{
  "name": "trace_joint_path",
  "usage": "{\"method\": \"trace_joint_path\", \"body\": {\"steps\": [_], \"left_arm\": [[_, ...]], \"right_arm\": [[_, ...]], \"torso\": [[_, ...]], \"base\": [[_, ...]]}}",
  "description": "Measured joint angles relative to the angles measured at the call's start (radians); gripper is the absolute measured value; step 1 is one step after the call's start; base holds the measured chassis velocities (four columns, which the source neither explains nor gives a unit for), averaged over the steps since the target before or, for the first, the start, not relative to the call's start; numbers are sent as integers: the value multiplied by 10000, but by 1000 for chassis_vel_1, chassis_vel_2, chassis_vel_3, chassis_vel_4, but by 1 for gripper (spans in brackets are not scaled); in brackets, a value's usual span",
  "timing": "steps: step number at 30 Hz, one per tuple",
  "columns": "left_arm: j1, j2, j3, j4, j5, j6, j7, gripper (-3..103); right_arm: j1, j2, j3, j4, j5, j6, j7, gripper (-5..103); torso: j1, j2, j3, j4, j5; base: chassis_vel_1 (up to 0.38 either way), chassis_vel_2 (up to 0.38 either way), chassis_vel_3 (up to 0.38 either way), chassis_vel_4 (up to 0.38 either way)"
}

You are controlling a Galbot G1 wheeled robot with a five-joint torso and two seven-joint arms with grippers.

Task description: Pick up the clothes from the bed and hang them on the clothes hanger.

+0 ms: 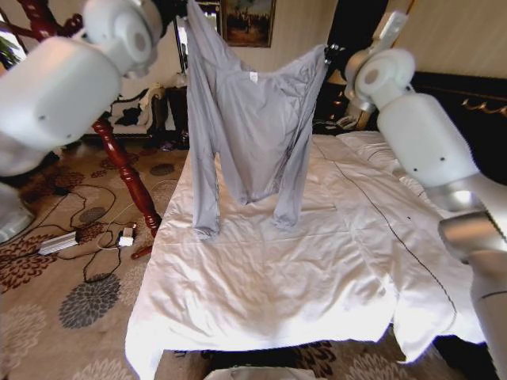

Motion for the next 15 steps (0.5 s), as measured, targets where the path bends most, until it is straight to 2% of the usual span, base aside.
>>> {"method": "trace_joint_path", "body": {"steps": [2, 3, 4, 7, 9, 10, 12, 13, 14, 15], "left_arm": [[536, 887, -569, -1436, -158, 122, -277, 0], [772, 1208, -847, -2031, -228, 188, -423, 0], [772, 1208, -847, -2031, -228, 188, -423, 0], [1667, 2308, -1859, -3884, -367, 384, -734, 0], [1774, 2431, -1962, -4055, -378, 399, -748, 0], [2206, 2890, -2360, -4606, -410, 447, -779, 0], [3832, 4314, -3961, -5895, -634, 562, -809, 0], [3832, 4314, -3961, -5895, -634, 562, -809, 0], [4139, 4723, -4342, -6218, -812, 569, -831, 0], [4497, 5451, -5030, -6753, -1240, 578, -847, 0]], "right_arm": [[-853, -736, 715, 1623, 494, -242, 300, 0], [-1219, -1020, 1015, 2213, 644, -304, 391, 0], [-1219, -1020, 1015, 2213, 644, -304, 391, 0], [-2678, -2008, 1937, 4086, 1069, -458, 728, 0], [-2784, -2063, 2002, 4240, 1111, -466, 762, 0], [-3162, -2405, 2261, 4813, 1291, -471, 908, 0], [-4248, -3218, 3365, 6219, 1734, -511, 1090, 0], [-4248, -3218, 3365, 6219, 1734, -511, 1090, 0], [-4536, -3404, 3737, 6544, 1829, -550, 1094, 0], [-5045, -3800, 4438, 7072, 2102, -657, 1109, 0]], "torso": [[-3, 1, -3, -17, 7], [-4, 0, -2, -13, 9], [-4, 0, -2, -13, 9], [-3, 1, -3, -19, 14], [-3, 1, -3, -18, 16], [-3, 1, -4, -13, 17], [-2, 2, -1, -4, -5], [-2, 2, -1, -4, -5], [-1, 2, -1, -6, -9], [-2, 2, -1, -3, -3]], "base": [[0, 0, 0, 0], [0, 0, 0, 0], [0, 0, 0, 0], [0, 0, 0, 0], [0, 0, 0, 0], [0, 0, 0, 0], [0, 0, 0, 0], [0, 0, 0, 0], [0, 0, 0, 0], [0, 0, 0, 0]]}}
